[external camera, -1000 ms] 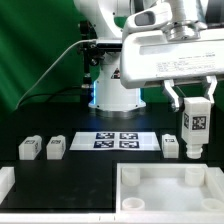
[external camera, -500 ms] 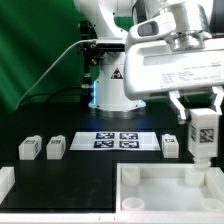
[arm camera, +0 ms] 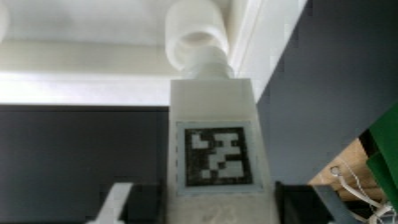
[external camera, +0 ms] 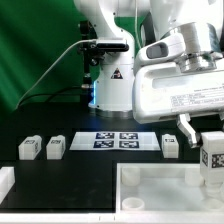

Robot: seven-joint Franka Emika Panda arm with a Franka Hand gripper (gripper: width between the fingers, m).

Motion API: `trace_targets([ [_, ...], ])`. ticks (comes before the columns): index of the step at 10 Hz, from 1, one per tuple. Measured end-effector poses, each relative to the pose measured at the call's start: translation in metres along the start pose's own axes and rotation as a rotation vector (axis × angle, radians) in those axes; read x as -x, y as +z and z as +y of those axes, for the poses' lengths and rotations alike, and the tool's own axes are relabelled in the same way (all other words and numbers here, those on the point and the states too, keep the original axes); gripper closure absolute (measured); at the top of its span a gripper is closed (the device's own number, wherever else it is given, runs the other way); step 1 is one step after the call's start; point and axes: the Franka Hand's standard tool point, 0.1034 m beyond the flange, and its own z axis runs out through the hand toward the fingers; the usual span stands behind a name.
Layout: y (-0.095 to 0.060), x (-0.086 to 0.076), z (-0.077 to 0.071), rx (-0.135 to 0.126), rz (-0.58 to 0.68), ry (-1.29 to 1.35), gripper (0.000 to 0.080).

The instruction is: Assemble one leg

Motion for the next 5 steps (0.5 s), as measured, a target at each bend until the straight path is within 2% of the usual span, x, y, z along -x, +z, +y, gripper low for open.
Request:
trace_targets([
  [5, 0.011, 0.000, 0.005, 0.004, -0.006, 0.009, 0.0506],
])
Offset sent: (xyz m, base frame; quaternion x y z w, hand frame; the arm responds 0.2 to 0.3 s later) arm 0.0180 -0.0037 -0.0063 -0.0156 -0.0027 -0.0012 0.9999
